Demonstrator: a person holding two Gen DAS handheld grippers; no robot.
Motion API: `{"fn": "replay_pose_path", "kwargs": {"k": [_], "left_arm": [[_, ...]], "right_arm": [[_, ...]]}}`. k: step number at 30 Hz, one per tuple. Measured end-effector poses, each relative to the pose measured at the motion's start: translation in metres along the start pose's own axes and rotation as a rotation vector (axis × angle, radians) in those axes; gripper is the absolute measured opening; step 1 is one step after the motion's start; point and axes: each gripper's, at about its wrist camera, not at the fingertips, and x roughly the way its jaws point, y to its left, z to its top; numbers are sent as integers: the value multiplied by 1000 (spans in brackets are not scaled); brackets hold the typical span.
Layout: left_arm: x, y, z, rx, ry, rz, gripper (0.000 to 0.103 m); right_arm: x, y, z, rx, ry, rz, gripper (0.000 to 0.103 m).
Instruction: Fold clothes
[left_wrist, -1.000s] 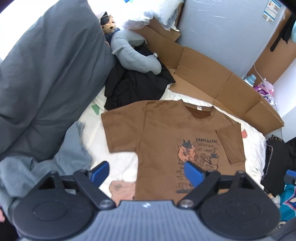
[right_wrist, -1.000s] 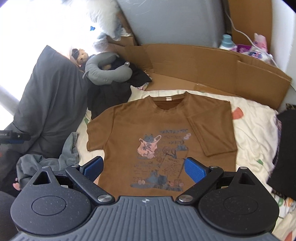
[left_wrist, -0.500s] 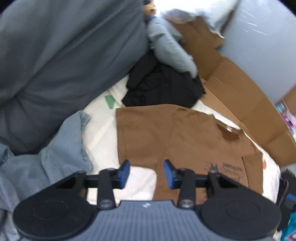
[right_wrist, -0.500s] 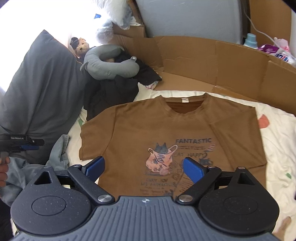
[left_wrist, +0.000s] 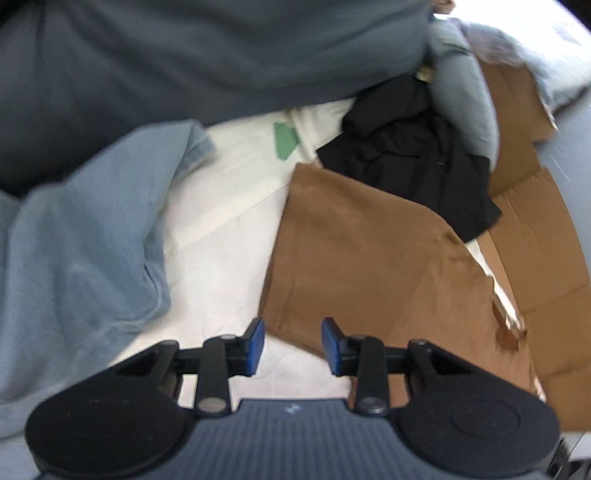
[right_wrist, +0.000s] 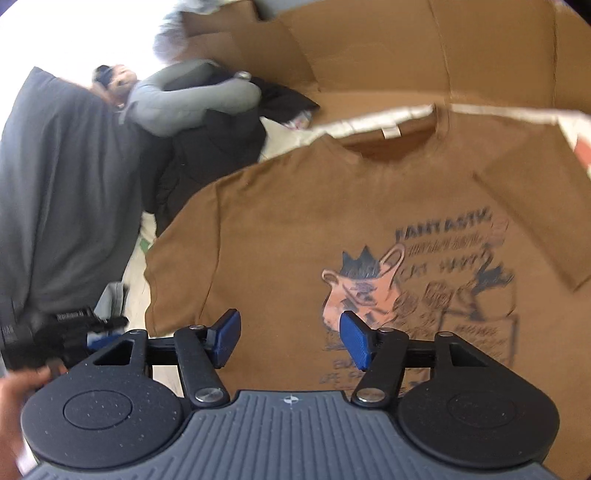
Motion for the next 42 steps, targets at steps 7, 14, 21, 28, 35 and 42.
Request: {"fn": "replay_pose_path", "kwargs": {"k": [7, 14, 21, 28, 35, 42], "left_arm": [[27, 19, -7, -112, 3, -19, 39], [39, 37, -21, -272, -41, -99, 45], [42, 55, -33, -414, -109, -210, 44], [45, 69, -52, -465, -186, -288, 37], [42, 75, -48, -454, -208, -290, 5], [32, 65, -40, -387, -235, -311, 4]], "right_arm": [[40, 12, -17, -94, 33, -6, 63], [61, 30, -15, -148, 61, 18, 55], [74, 40, -22, -164, 91, 16, 55], [89, 57, -30, -206, 110, 21, 46], [109, 79, -32, -259, 133, 40, 21], [130, 100, -28, -306, 152, 64, 15]]}}
